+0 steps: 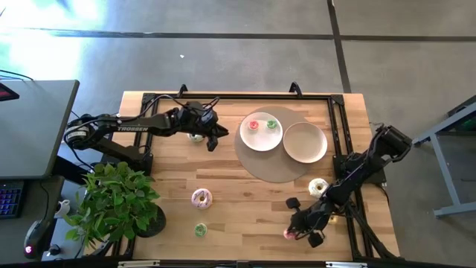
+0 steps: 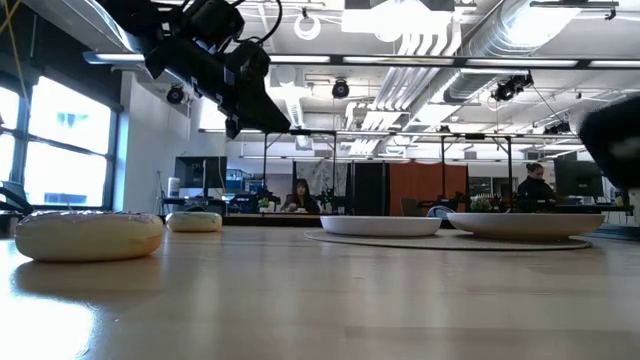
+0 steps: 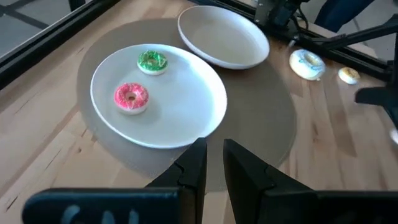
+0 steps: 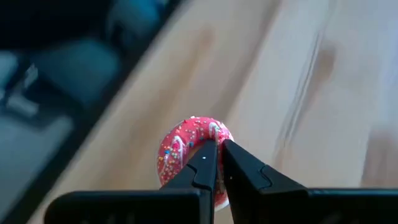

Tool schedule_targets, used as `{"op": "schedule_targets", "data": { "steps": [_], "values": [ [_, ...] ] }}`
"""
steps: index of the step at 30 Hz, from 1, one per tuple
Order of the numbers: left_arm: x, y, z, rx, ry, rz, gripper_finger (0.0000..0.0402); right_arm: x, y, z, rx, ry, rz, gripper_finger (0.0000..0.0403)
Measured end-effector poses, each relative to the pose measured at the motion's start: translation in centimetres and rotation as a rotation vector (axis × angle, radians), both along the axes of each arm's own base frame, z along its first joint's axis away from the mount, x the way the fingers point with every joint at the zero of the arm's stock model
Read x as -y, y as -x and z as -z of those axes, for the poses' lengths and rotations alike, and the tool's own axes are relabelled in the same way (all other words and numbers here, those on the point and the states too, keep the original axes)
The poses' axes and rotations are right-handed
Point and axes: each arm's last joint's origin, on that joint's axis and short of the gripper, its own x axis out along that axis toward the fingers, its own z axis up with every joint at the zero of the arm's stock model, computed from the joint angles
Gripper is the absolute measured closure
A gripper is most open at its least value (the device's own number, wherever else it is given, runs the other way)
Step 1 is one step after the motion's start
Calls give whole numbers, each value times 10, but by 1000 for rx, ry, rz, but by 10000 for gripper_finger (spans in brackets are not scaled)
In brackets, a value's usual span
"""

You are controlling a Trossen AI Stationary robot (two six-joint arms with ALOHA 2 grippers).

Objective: Pick & Place donuts
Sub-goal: Put the small red donut on the white plate

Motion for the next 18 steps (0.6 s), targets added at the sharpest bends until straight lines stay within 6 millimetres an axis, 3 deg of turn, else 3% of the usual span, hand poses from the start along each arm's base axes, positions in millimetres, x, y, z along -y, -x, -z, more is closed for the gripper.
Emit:
{"op": "schedule_targets", "data": {
  "steps": [4,7,12,18],
  "values": [
    [-1,-5,-15,44,-18,19,349,8,-17,-12,224,66,56,395],
    [-2,-9,-28,81,-63,48,349,25,-30,-14,283,155,257,395],
    [-3,-12,-41,96,-101,70,349,74,-51,-10,276,280,719,388],
    [-3,-11,-39,65,-114,80,349,139,-71,-8,219,317,971,398]
  ]
}}
